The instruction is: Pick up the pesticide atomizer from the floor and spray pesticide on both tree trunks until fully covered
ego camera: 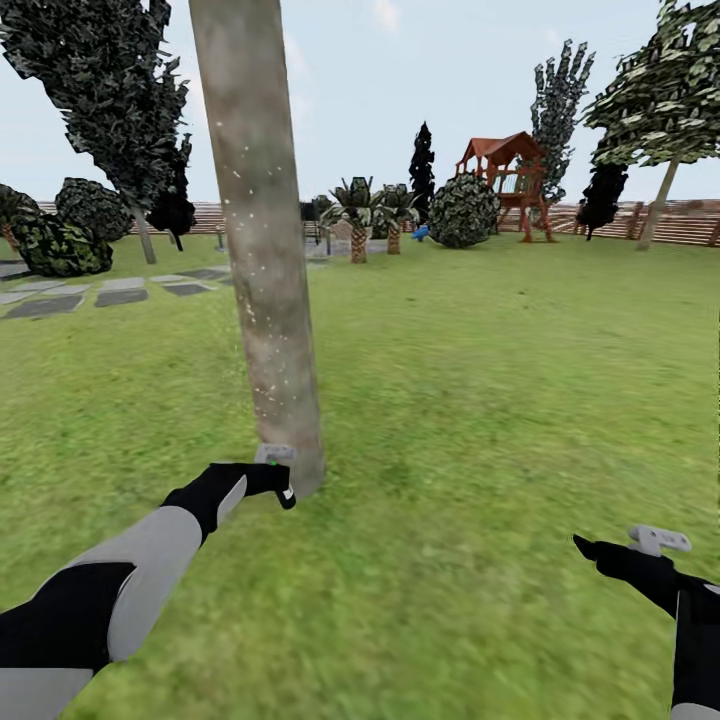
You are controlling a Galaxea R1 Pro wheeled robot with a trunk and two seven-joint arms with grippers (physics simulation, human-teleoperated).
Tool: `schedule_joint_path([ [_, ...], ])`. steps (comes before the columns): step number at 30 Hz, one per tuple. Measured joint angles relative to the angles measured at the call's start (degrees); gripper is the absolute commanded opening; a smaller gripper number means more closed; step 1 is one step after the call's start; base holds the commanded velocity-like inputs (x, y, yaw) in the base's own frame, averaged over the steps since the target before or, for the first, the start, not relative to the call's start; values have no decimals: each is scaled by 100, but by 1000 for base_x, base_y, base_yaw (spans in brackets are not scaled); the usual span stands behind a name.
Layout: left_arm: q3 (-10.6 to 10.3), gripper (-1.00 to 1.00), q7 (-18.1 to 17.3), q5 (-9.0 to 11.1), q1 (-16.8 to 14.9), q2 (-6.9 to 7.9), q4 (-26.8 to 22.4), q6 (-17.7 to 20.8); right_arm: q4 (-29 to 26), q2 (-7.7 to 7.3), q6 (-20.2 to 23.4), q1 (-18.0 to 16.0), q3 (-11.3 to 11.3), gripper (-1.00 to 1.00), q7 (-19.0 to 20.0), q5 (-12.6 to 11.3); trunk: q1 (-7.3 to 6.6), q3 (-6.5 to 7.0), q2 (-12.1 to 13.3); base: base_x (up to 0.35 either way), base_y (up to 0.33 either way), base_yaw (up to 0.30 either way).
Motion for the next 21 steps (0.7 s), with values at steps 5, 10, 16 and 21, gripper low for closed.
schedule_joint_path([
  [5, -5, -100, 0, 6, 0, 0, 0, 0, -2, 6, 0, -2, 2, 100, -6, 3, 0, 0, 0, 1, -314, 107],
  [10, -3, -100, 0, 6, 0, 0, 0, 0, -2, 9, 0, 2, 0, 100, -9, 1, 0, 0, 0, 0, -314, 247],
  [16, 0, -100, 0, 15, 0, 0, 0, 0, -2, 8, 0, 2, 0, 100, -9, 1, 0, 0, 0, 0, -168, 256],
  [21, 0, -100, 0, 15, 0, 0, 0, 0, 1, 5, 0, 1, 0, 100, -2, 1, 0, 0, 0, 131, -133, 113],
])
